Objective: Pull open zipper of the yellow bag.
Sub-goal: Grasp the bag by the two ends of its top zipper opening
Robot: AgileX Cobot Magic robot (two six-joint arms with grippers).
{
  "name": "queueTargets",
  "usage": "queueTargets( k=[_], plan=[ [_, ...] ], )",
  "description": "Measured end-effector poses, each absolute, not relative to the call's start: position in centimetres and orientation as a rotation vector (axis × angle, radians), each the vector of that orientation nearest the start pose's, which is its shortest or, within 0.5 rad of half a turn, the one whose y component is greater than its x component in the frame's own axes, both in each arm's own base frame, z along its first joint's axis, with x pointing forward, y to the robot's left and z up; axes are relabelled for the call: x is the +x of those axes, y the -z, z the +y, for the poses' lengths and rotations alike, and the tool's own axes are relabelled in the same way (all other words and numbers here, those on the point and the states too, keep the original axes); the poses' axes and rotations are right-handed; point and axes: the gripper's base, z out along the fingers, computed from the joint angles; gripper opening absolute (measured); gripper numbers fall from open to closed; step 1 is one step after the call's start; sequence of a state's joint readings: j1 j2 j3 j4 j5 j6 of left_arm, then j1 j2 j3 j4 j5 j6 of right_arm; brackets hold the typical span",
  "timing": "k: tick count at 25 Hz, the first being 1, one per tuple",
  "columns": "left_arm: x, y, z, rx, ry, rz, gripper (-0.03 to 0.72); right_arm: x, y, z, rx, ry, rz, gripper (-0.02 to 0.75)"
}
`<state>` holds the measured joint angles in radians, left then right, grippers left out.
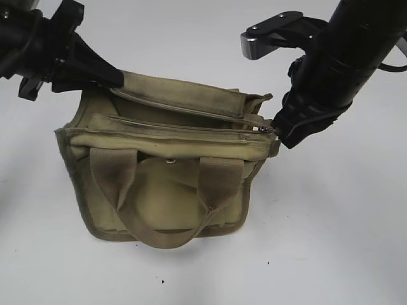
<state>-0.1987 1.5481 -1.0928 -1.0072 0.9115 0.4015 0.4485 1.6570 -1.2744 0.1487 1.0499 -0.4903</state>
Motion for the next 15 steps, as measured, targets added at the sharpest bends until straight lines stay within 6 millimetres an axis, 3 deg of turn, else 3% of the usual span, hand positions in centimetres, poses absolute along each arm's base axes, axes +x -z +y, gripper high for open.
queueTargets(
  k=[7, 10, 12, 15],
  plan=[
    [29.4, -28.0, -12.0, 0.096, 1.134, 2.559, 0.010, 29.2, -26.1, 14.8, -1.087, -0.222, 2.728, 0.005],
    [29.3, -28.1, -12.0, 0.104, 1.122, 2.557, 0.036, 29.1, -26.2, 14.8, -0.948, -0.244, 2.790, 0.069],
    [29.1, -28.3, -11.8, 0.124, 1.092, 2.552, 0.106, 28.8, -26.4, 14.7, -0.856, -0.252, 2.840, 0.152],
    [28.7, -29.2, -11.4, 0.168, 1.006, 2.522, 0.308, 28.3, -27.1, 14.3, -0.770, -0.248, 2.878, 0.303]
  ],
)
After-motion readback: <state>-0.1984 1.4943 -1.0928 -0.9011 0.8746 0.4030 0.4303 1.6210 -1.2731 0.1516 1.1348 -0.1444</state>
